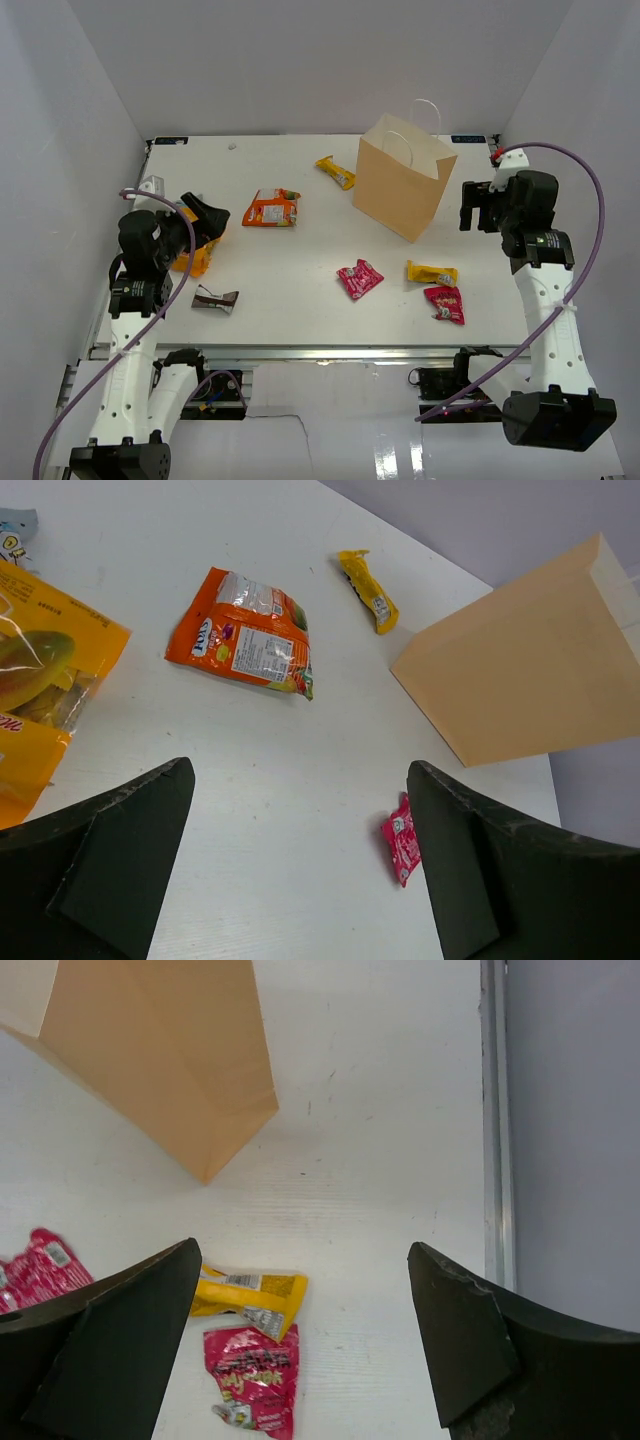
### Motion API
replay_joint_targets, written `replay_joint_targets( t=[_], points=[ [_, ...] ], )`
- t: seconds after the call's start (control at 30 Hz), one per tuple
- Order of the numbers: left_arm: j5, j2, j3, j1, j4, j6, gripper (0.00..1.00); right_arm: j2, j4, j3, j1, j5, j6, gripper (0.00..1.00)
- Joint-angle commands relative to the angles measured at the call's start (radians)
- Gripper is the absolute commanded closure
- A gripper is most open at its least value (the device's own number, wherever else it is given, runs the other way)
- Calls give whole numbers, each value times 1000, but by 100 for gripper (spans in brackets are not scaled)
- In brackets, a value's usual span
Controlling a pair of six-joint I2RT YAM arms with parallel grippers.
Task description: Place the snacks into the paper bag
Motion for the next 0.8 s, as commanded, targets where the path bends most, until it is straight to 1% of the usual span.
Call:
replay_joint_targets(
  t=[0.0, 0.03, 0.07, 0.1, 0.13, 0.2, 0.3, 0.33, 0.43, 0.47, 0.57, 0.63, 0.67, 0.7, 0.73, 0.77],
  points=[
    [33, -1, 30, -5, -32, -6, 2, -30, -16, 26, 1, -123, -162, 10],
    [41, 1, 29, -5, -38, -6, 2, -39, -56, 23, 3, -185, -256, 10],
    [44, 2, 29, -5, -44, -7, 2, -50, -114, 33, 5, -368, -376, 10],
    [47, 1, 27, -5, -58, -9, 2, -51, -192, 44, 11, -464, -518, 10],
    [52, 2, 21, -5, -64, -15, 2, -51, -272, 56, 18, -530, -732, 10],
    [55, -7, 11, -5, -79, -23, 2, -33, -395, 69, 31, -540, -826, 10],
    [59, -21, -14, -5, -92, -35, 2, 15, -485, 20, 32, -500, -967, 10],
    [59, -27, -25, -5, -95, -39, 2, 30, -487, -2, 32, -444, -1016, 9],
    [70, -31, -32, -5, -100, -49, 2, 81, -446, -77, 32, -341, -1095, 4],
    [73, -35, -39, -5, -100, -52, 2, 108, -403, -89, 32, -328, -1130, 4],
    [72, -36, -52, -5, -100, -56, 2, 168, -349, -112, 34, -320, -1187, 3],
    [79, -36, -60, -5, -98, -66, 2, 215, -317, -106, 41, -325, -1192, 2],
    [85, -39, -69, -5, -100, -72, 2, 296, -318, -94, 49, -331, -1182, 0],
    [85, -39, -72, -5, -100, -72, 2, 297, -318, -94, 78, -331, -1178, 0],
    [89, -39, -75, -5, -100, -70, 2, 333, -303, -100, 87, -336, -1176, 4],
    [90, -42, -80, -5, -101, -73, 2, 347, -282, -114, 109, -331, -1172, 5]
  ],
)
